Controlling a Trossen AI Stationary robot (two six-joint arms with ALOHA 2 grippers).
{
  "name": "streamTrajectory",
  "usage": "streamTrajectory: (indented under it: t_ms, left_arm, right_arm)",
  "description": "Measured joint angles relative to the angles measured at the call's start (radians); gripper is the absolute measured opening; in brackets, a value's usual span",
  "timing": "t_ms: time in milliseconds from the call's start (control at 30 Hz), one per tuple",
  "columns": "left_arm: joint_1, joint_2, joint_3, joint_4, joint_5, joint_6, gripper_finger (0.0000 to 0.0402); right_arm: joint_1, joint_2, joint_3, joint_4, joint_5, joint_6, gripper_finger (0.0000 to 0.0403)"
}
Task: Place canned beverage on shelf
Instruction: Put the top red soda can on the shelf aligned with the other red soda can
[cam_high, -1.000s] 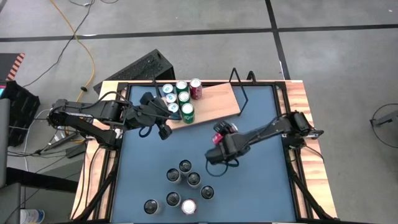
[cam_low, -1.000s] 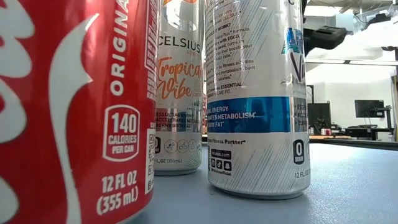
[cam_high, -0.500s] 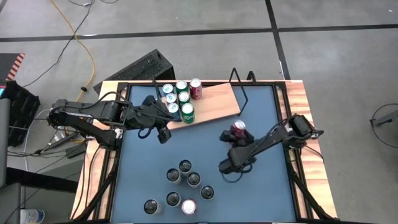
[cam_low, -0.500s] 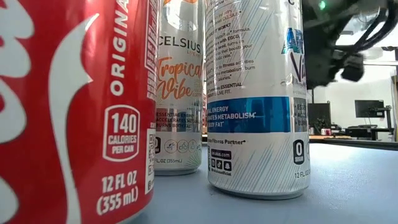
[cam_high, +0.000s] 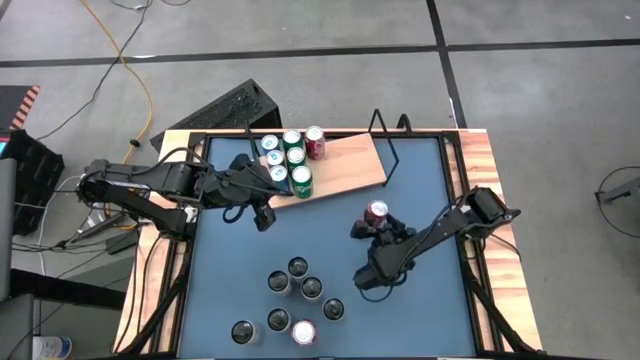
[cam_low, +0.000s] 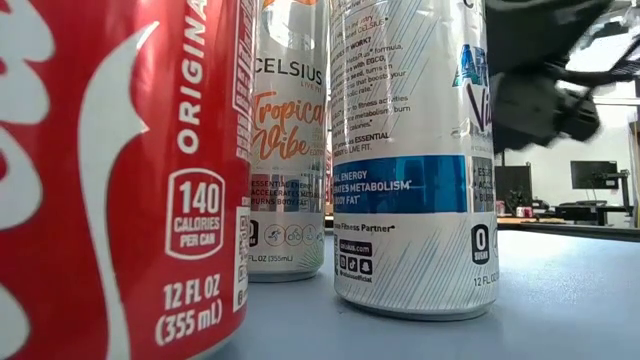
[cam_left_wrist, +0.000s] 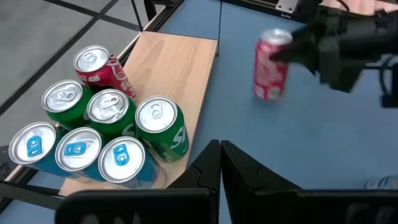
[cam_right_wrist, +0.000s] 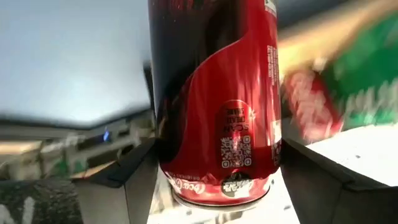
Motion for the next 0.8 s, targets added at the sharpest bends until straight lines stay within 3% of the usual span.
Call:
streamTrajectory:
  t_ms: [167, 400, 567, 800]
  left_arm:
    - [0.0, 0.013, -0.009, 0.001, -0.013, 0.0, 0.0]
    - [0.0, 0.021, -0.037, 0.005, -0.003, -0.016, 0.0]
    - [0.0, 0.021, -0.037, 0.005, 0.004, -0.015, 0.0]
    - [0.0, 0.021, -0.037, 0.004, 0.016, -0.016, 0.0]
  right_arm:
    - [0.031, 0.001, -0.034, 0.076, -0.052, -0.047, 0.0292]
    - [0.044, 0.001, 0.008, 0.073, -0.005, 0.014, 0.0292]
    - [0.051, 0.001, 0.036, 0.119, -0.064, -0.026, 0.0292]
    - [0.048, 0.001, 0.096, 0.136, -0.063, 0.104, 0.0292]
